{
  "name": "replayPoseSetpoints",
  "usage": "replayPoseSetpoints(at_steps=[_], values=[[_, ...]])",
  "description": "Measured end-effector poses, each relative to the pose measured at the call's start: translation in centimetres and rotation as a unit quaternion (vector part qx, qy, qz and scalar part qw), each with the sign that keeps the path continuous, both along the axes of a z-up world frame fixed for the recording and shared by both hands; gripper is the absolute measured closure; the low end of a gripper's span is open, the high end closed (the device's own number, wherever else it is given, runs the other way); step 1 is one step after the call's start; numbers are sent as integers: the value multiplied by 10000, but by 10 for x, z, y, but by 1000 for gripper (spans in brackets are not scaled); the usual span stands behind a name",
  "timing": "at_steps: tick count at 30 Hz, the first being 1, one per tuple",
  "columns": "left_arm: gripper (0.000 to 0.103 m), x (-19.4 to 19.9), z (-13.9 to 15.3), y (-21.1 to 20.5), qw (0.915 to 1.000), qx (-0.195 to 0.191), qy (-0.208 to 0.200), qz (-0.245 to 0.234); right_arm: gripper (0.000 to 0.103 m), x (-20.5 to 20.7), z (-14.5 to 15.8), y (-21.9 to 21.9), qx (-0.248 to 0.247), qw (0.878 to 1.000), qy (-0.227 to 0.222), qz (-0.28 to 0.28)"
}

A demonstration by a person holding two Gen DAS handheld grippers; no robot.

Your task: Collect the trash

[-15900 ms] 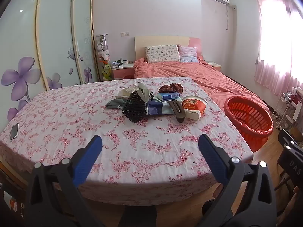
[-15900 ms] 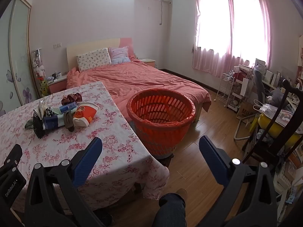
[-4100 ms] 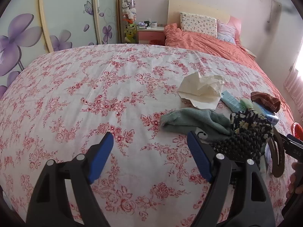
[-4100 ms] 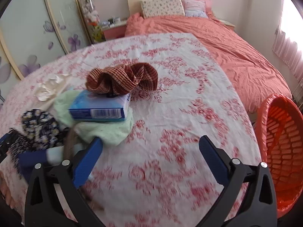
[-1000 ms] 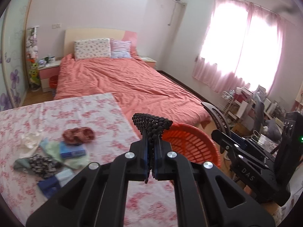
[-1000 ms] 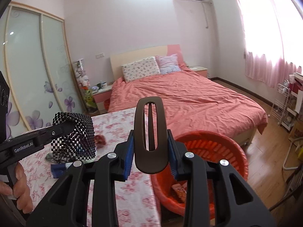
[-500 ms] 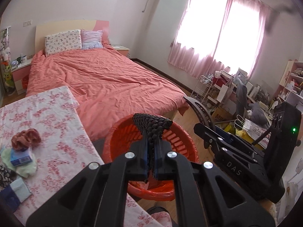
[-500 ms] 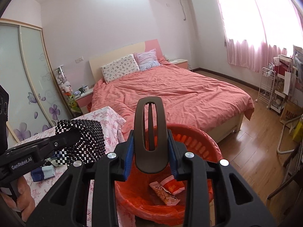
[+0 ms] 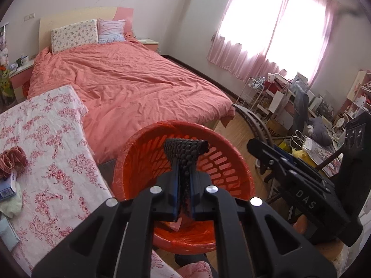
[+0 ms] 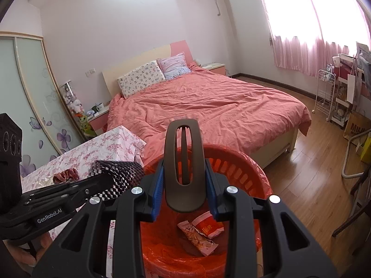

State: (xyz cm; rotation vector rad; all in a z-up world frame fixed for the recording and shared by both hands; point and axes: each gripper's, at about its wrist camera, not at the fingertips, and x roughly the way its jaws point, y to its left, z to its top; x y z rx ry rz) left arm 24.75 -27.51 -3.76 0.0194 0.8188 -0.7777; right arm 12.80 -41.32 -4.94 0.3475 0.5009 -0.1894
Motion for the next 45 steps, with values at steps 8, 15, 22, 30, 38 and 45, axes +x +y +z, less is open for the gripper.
replayPoseSetpoints(at_steps=[8,15,22,30,38,45], values=[[57,11,-11,32,9980,345,-103,519,40,0,-5,2,-141,9996,177,-184],[44,-4,-3,97,9903,610,-583,1107,12,-9,12,30,-882,9955,25,-341],[38,-16,4,180,9771,728,-736,1859,7,0,19,80,-1111,9938,-36,92],[35,-14,-1,301,9476,852,-617,3017,7,22,4,156,-1227,9878,215,938],[35,-10,-14,381,9211,1037,-500,3719,15,48,-14,223,-1307,9775,493,1580],[35,-15,-23,407,9133,1137,-471,3883,28,58,-22,279,-738,9697,717,2216]])
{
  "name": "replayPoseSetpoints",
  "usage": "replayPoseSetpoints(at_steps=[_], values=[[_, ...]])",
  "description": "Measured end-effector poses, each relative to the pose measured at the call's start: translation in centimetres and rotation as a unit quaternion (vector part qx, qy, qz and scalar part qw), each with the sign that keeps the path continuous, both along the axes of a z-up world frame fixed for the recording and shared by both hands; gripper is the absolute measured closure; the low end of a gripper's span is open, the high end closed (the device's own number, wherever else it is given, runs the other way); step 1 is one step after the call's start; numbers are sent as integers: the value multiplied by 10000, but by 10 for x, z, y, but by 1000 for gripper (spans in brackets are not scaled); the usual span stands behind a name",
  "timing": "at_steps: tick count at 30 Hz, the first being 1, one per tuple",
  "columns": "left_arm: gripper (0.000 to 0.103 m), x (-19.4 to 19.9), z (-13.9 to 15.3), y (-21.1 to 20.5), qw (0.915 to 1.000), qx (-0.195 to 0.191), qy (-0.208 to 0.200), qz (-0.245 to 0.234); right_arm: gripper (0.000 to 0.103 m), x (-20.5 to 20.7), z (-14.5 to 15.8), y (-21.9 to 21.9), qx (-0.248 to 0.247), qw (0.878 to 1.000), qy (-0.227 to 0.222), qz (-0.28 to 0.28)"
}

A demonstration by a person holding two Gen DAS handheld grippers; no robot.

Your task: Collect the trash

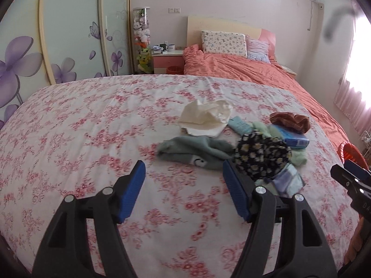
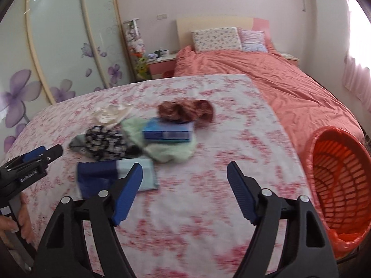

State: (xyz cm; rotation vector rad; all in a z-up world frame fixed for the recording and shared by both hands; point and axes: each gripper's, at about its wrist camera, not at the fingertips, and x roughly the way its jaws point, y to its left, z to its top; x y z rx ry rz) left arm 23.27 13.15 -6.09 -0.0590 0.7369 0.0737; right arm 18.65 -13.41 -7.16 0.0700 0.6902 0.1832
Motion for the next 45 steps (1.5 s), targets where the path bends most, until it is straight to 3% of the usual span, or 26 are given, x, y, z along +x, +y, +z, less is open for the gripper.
replayPoseSetpoints(at_steps=[7,19,28,33,36,45], values=[[35,-5,-5,17,9998,-130,29,113,28,6,-9,55,-271,9987,188,400],[35,-11,-10,47,9990,-242,99,359,29,25,-30,71,-626,9950,702,324],[35,-9,-14,44,9991,-232,161,321,68,20,-32,68,-568,9951,730,340],[35,-6,-17,40,9990,-253,205,293,95,23,-32,57,-440,9961,731,228],[35,-5,-18,39,9990,-273,221,285,102,21,-30,50,-419,9968,653,190],[35,-1,-21,32,9990,-267,263,232,103,21,-16,6,-276,9981,481,-280]])
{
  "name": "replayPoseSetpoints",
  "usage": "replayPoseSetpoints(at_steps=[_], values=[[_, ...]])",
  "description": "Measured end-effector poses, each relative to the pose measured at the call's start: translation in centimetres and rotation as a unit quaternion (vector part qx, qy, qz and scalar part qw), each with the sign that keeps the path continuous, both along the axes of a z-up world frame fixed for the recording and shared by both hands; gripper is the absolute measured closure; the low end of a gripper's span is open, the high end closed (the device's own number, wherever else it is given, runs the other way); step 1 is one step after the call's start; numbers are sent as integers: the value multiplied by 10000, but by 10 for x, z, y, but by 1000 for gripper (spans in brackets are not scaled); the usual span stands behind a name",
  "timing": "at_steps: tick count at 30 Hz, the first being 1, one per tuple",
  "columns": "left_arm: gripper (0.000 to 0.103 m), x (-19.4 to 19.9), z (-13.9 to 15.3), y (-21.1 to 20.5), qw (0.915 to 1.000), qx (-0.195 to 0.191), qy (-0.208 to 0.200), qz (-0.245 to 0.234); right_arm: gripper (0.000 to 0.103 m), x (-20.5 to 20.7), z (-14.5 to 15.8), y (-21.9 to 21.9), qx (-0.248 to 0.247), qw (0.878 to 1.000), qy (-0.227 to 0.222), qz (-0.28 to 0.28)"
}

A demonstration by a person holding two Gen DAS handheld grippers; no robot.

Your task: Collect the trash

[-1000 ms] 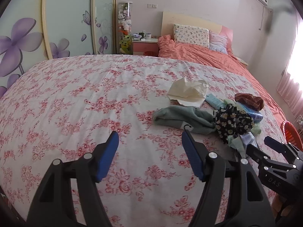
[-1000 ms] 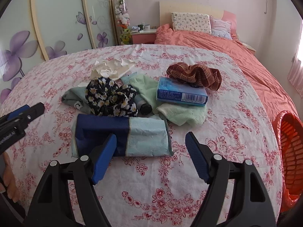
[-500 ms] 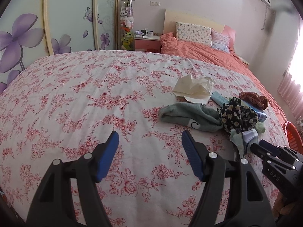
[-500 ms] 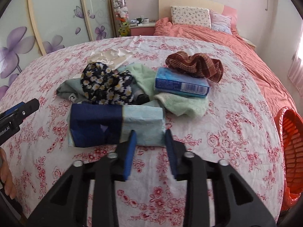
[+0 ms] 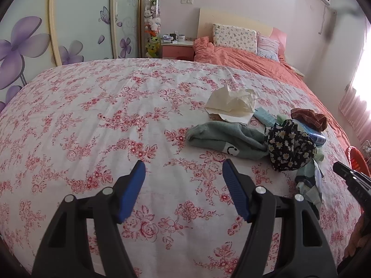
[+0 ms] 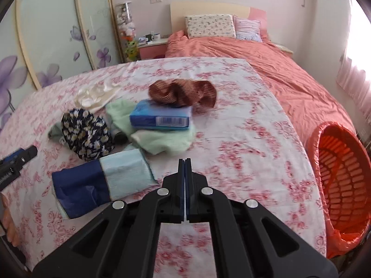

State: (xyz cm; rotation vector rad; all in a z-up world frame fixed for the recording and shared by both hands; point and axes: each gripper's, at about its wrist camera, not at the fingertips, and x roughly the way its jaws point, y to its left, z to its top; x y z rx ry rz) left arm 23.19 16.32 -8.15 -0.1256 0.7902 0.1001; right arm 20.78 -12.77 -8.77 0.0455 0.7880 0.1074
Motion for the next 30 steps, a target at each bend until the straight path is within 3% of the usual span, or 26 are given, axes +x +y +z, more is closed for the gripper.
replayPoseSetpoints(at_steps=[4,8,12,16,19,25,30], values=[[35,1,0,-4,10000,33,11,-42,99,-10,8,11,170,9994,-67,296],[35,-4,4,-1,10000,46,-9,-29,58,-19,15,35,316,9972,-110,665],[35,-12,9,10,10000,60,-46,51,46,-22,18,66,445,9957,-98,805],[35,-19,12,23,9999,16,-59,128,42,-16,14,86,452,9966,46,690],[35,-22,13,28,9999,-36,-33,145,42,-18,7,95,-1,9982,175,574],[35,-25,14,27,9999,-123,-69,68,43,-27,3,49,-115,9995,279,-7],[35,-26,13,20,9998,-210,-49,-26,43,-22,-1,27,192,9987,407,-230]])
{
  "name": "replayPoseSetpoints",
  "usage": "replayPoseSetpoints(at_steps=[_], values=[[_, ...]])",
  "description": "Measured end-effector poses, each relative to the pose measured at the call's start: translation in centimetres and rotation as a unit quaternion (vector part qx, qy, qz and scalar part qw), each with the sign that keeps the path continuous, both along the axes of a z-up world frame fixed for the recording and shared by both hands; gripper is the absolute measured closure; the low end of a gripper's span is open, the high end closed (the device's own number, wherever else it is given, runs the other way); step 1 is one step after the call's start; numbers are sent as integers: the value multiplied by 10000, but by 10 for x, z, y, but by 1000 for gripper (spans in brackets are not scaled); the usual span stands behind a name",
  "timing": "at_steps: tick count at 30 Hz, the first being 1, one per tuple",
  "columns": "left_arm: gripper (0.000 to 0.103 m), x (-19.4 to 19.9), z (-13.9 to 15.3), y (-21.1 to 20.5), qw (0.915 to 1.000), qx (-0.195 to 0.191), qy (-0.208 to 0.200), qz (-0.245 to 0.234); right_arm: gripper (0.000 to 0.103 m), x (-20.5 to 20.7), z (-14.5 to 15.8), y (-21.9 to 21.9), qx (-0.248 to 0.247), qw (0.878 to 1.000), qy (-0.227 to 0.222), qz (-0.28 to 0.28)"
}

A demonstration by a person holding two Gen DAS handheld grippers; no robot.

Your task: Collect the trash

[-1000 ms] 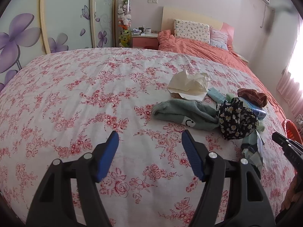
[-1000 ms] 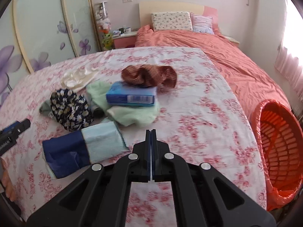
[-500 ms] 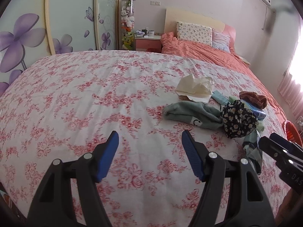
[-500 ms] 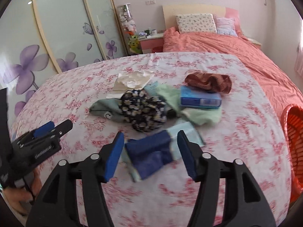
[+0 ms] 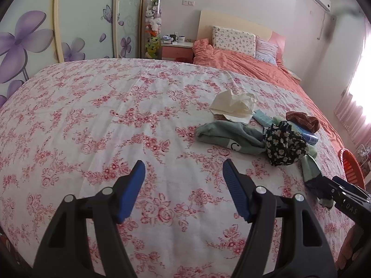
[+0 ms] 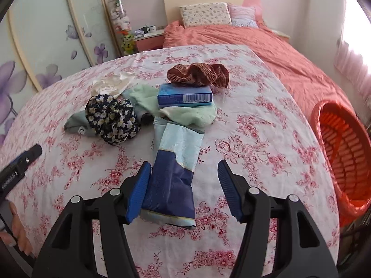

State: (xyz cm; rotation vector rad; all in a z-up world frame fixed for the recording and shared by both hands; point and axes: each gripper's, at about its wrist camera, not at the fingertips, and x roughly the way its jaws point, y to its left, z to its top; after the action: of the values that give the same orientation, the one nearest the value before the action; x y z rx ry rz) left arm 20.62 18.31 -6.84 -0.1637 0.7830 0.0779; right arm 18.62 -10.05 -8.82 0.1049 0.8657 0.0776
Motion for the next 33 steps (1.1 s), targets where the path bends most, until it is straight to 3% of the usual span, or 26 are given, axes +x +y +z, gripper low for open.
replayPoseSetpoints(at_steps=[7,9,11,13,14,22,28,33], values=[[35,0,0,-11,9999,-57,24,-135,44,13,-14,20,-290,9992,193,204],[35,1,0,-14,9998,-114,22,-189,58,9,-20,16,-390,9990,161,166],[35,2,0,-21,9995,-155,10,-277,61,4,-20,9,-354,9990,152,207],[35,5,0,-30,9990,-196,-4,-400,76,-1,-19,-1,-259,9992,200,246],[35,7,0,-35,9987,-213,-9,-454,77,-3,-18,-6,-226,9992,217,251],[30,27,3,-82,9959,-326,-123,-830,79,-17,0,-40,-271,9994,-183,93],[30,52,0,-110,9951,-298,-41,-943,79,-12,0,-63,-156,9997,-185,-70],[41,69,-5,-116,9955,-209,61,-918,79,-11,0,-73,-61,9997,-203,-83]])
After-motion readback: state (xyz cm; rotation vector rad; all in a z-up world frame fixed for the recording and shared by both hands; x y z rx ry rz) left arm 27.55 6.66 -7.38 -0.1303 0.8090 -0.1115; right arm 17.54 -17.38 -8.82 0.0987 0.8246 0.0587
